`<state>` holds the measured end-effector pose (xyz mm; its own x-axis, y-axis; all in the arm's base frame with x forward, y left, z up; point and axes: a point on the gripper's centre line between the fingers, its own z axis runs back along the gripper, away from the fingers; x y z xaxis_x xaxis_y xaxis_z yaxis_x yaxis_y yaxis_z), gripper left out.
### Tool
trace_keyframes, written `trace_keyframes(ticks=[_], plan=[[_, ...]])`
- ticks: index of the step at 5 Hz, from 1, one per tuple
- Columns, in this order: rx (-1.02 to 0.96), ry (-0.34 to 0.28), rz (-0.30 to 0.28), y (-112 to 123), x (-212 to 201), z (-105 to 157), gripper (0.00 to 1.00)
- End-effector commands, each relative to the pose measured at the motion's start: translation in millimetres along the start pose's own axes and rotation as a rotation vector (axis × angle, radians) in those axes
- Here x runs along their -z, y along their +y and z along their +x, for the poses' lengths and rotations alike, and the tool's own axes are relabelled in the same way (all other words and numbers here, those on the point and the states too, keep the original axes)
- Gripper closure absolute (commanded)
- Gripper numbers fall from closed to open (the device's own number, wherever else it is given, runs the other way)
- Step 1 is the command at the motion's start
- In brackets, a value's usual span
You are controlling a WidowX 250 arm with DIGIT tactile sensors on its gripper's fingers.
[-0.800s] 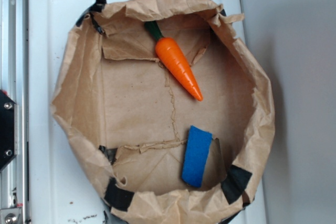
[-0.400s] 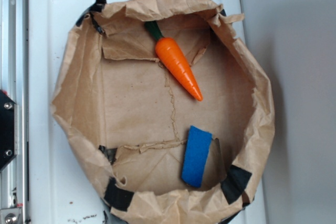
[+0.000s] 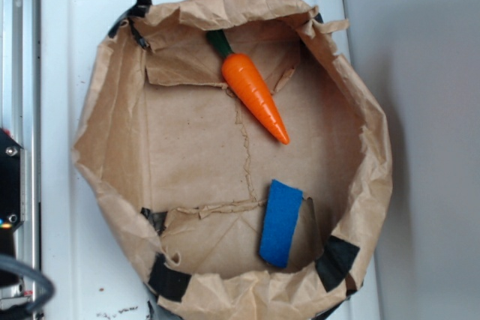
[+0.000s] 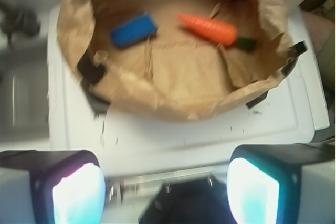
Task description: Grab the blue sponge.
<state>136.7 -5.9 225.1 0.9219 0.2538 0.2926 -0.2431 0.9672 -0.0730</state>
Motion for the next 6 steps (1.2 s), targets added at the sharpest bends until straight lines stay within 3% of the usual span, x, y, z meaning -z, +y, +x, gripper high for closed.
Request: trace_keyframes(ticks=[1, 3, 4, 6], plan=[[-0.018, -0.010, 0.004, 1.3, -1.8, 5.9, 0.00], [-0.115, 0.013, 0.027, -1.2, 6.2, 10.2, 0.00], [-0.233, 0.026, 0.048, -8.6, 20.6, 36.9, 0.00], [-0.270, 0.080, 0.025, -18.0, 61.6, 48.9, 0.00]])
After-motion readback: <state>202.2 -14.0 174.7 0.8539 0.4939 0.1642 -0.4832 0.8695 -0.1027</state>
